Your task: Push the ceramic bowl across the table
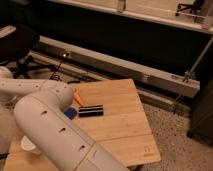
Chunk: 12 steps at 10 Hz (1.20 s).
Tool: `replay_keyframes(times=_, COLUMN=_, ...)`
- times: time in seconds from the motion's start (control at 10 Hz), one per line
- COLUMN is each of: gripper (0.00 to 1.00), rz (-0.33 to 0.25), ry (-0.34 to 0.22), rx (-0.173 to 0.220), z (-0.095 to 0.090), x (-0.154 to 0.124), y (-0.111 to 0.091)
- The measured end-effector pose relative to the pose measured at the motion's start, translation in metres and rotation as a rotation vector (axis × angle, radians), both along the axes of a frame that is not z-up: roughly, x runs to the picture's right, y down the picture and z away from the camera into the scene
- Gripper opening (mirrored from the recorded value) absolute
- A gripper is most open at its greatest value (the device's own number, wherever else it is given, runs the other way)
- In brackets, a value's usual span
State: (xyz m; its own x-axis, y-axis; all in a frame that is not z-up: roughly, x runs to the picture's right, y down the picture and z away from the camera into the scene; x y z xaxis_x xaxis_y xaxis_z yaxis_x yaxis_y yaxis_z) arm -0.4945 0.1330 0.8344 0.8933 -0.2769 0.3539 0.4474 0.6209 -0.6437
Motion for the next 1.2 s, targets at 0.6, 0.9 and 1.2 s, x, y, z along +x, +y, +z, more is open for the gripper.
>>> replay_keyframes(times=0.6, gripper=0.0, rz=0.095, ry=0.128, rx=-0.045, z=0.027, x=0.074, y=-0.012)
replay_keyframes(times=0.9, gripper=0.0, rz=0.203, ry=0.144, rx=-0.103, z=0.034, x=0.097, y=-0.018)
replay_keyframes(times=1.2, gripper=0.0, rz=0.278, ry=0.159, rx=-0.142, z=0.043, x=0.124, y=-0.02)
